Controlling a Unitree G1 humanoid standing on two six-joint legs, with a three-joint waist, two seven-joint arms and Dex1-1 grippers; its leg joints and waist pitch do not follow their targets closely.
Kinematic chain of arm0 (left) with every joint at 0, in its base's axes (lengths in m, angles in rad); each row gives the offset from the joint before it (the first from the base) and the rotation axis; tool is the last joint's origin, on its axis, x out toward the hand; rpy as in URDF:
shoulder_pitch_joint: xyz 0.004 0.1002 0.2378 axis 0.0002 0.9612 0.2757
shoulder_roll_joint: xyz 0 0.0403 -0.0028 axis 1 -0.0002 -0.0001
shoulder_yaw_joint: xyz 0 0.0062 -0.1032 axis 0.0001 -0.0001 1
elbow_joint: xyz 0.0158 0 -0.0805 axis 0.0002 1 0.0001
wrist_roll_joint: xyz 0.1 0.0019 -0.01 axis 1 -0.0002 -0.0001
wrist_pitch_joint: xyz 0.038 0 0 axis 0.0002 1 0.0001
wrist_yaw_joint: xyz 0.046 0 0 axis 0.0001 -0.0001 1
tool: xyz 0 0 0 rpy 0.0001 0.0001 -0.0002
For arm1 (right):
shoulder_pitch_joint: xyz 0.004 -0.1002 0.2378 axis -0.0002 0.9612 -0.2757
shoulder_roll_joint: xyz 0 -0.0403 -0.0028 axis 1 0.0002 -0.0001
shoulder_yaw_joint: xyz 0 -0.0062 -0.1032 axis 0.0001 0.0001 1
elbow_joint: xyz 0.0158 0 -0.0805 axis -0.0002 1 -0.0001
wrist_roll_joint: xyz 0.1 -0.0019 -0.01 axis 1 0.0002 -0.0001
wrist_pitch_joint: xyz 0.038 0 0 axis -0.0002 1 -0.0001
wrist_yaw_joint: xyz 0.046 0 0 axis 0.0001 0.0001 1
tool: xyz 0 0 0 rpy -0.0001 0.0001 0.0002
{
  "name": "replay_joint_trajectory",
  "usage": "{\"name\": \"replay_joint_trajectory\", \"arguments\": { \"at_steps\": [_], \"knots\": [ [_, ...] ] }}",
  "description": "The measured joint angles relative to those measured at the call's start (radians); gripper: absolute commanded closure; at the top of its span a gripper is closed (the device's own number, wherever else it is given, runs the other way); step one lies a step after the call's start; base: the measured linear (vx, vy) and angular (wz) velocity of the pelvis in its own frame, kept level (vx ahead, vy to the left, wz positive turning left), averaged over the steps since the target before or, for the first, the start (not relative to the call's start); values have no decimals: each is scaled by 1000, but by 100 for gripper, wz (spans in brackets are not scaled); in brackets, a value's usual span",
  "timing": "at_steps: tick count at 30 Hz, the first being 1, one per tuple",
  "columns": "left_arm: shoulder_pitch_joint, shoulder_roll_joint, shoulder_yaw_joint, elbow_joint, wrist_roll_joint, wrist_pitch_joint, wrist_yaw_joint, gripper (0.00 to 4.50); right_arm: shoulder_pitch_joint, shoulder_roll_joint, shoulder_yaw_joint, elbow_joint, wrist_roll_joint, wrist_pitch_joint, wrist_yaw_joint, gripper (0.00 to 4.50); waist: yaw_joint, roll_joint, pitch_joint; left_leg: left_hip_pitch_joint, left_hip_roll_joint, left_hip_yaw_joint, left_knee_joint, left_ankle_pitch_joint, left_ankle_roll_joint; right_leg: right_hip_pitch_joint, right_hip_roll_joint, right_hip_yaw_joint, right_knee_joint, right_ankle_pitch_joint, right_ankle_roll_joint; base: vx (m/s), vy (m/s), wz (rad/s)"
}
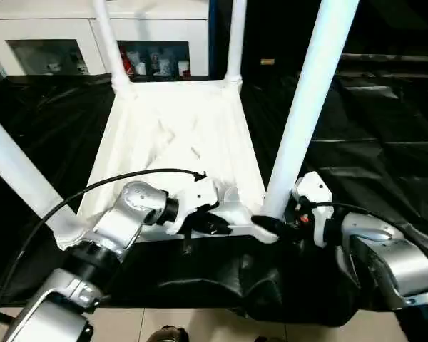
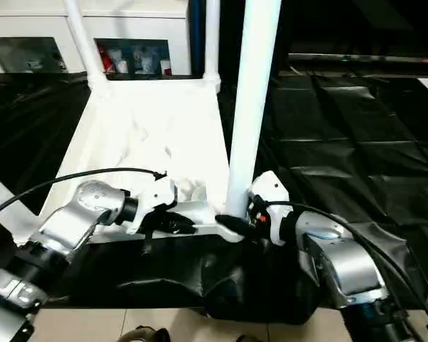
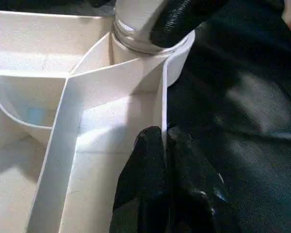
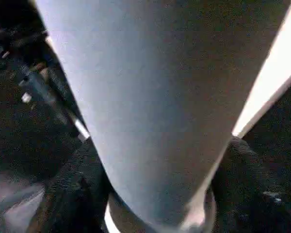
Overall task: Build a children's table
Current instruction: Rotate leg to tighten
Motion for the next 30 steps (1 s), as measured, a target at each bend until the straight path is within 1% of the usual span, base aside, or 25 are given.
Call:
{"name": "replay_joint_trajectory", "arguments": {
  "at_steps": [2, 3, 4, 5, 7, 10, 12, 15, 16, 17, 18, 20, 21, 23, 25, 26, 27, 28, 30],
  "knots": [
    [-18, -35, 12, 37, 9, 21, 55, 450, -8, 56, -25, 24, -14, -1, -77, 212, -1, -2, -1, 2, 0, 0, 0, 0, 0, 1, 0, 0, 0, 0, 0, 0, 0, 0],
    [-43, -72, 19, 77, 18, 35, 110, 450, -19, 99, -44, 52, -28, -2, -149, 224, -1, -2, -1, 3, 0, 0, 0, 0, 0, 2, 0, 0, 0, 0, 0, 0, 0, 0],
    [-77, -122, 26, 126, 41, 53, 192, 450, -51, 154, -77, 97, -61, -3, -255, 227, -6, -2, -1, 4, 0, 0, 1, 0, 0, 2, 0, 0, 0, 0, 1, 0, 0, 0],
    [-96, -149, 26, 153, 49, 63, 239, 450, -69, 181, -88, 117, -79, -4, -321, 231, -10, -2, -1, 4, 0, 0, 1, 0, 0, 2, 0, 0, -2, -1, 1, 0, 0, 0],
    [-111, -200, 32, 191, 53, 75, 316, 450, -84, 215, -106, 142, -96, -8, -421, 236, -16, -2, -1, 4, 0, -2, 2, 0, 0, 4, 0, -2, -4, -1, 2, 0, 0, 0],
    [-123, -244, 37, 220, 52, 79, 372, 450, -98, 248, -120, 162, -119, -18, -497, 245, -24, -2, -1, 5, -1, -3, 1, 0, 0, 6, 0, -2, -6, -1, 2, 0, 0, 0],
    [-125, -249, 39, 227, 56, 68, 377, 450, -98, 266, -123, 163, -130, -30, -524, 245, -24, -1, -1, 5, -1, -3, 0, 0, 0, 6, 0, -2, -7, -1, 2, 0, 0, 0],
    [-124, -247, 33, 239, 74, 24, 376, 450, -96, 281, -127, 163, -146, -42, -535, 245, -24, -1, -1, 4, -1, -3, 0, 0, 0, 6, 0, -2, -7, -1, 2, 0, 0, 0],
    [-124, -246, 30, 244, 76, 6, 374, 450, -95, 284, -129, 163, -150, -45, -535, 192, -24, -1, -1, 4, -1, -3, 0, 0, 0, 5, 0, -2, -7, -1, 2, 0, 0, 0],
    [-123, -241, 25, 247, 77, -9, 372, 450, -90, 287, -131, 160, -150, -51, -535, 192, -24, -1, -1, 4, -1, -3, 0, 0, 0, 5, 0, -2, -7, -1, 2, 0, 0, 0],
    [-123, -238, 22, 249, 78, -21, 369, 450, -86, 290, -132, 157, -149, -57, -535, 179, -24, -1, -1, 4, -1, -3, 0, 0, 0, 5, 0, -2, -7, -1, 2, 0, 0, 0],
    [-122, -230, 22, 254, 78, -42, 369, 450, -78, 299, -132, 142, -132, -59, -533, 171, -25, -1, -1, 4, -1, -3, -1, 0, 0, 4, 0, -2, -7, -1, 2, 0, 0, 0],
    [-120, -227, 22, 255, 81, -56, 366, 450, -75, 299, -131, 135, -132, -59, -533, 158, -26, -2, -1, 3, -1, -3, -1, 0, 0, 4, 0, -2, -7, -1, 2, 0, 0, 0],
    [-111, -223, 22, 255, 82, -88, 364, 450, -70, 294, -121, 125, -143, -59, -533, 135, -25, -2, -1, 2, -1, -3, -1, 0, 0, 3, 0, -2, -7, -1, 2, 0, 0, 0],
    [-108, -226, 22, 254, 86, -110, 364, 450, -59, 288, -109, 106, -168, -65, -541, 130, -25, -2, -1, 0, -1, -3, -1, 0, 0, 1, 0, -2, -7, -1, 2, 0, 0, 0],
    [-107, -227, 22, 252, 87, -114, 363, 422, -48, 284, -109, 93, -173, -67, -548, 129, -23, -2, -1, 0, -1, -3, -1, 0, 0, 1, 0, -2, -6, -1, 2, 0, 0, 0],
    [-103, -227, 22, 247, 87, -116, 360, 422, -37, 284, -110, 80, -175, -70, -554, 129, -21, -2, -1, 0, -1, -2, -1, 0, 0, 1, 0, -1, -4, -1, 2, 0, 0, 0],
    [-83, -226, 28, 217, 80, -115, 352, 405, -11, 280, -116, 43, -175, -78, -561, 128, -20, -2, -1, -1, -1, -2, -1, 0, 0, 1, 0, 0, -2, -1, 2, 0, 0, 0],
    [-39, -234, 56, 153, 30, -115, 340, 391, 38, 277, -134, -26, -170, -87, -569, 128, -12, -4, 0, -2, 0, -2, -1, 0, 0, 0, 0, -1, -1, -1, 2, 0, 0, 0]
  ]
}}
